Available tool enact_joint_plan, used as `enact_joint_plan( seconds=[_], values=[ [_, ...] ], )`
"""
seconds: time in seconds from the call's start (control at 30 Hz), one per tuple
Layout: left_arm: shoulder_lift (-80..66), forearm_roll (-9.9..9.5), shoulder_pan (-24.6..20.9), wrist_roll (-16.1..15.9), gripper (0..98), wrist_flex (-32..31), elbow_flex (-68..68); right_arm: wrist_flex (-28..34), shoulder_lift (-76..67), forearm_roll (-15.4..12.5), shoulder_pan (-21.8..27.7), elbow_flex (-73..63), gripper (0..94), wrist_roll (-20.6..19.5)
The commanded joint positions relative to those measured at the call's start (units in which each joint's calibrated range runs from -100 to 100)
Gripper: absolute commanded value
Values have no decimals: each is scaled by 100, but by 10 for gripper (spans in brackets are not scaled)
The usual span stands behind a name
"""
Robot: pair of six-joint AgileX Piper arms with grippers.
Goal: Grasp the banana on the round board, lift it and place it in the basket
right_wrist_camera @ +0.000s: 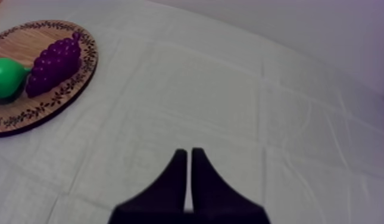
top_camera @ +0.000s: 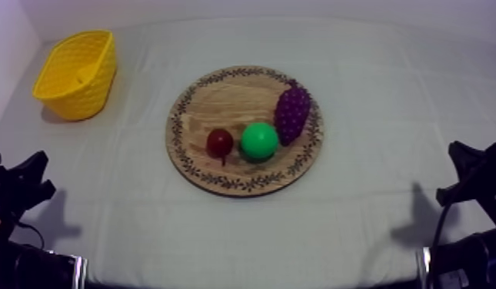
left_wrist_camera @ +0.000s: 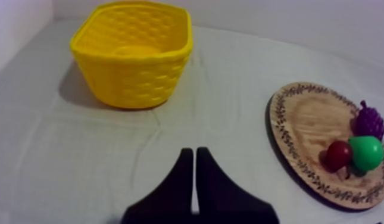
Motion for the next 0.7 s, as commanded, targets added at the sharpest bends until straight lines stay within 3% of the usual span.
enact_joint_plan(
  seconds=[0.0,0.67],
  values=[
    [0,6,-4,286,0,-7,7,0,-3,1,-1,-5,6,2],
    [0,12,-5,351,0,-9,9,0,-3,1,-1,-5,6,2]
  ],
)
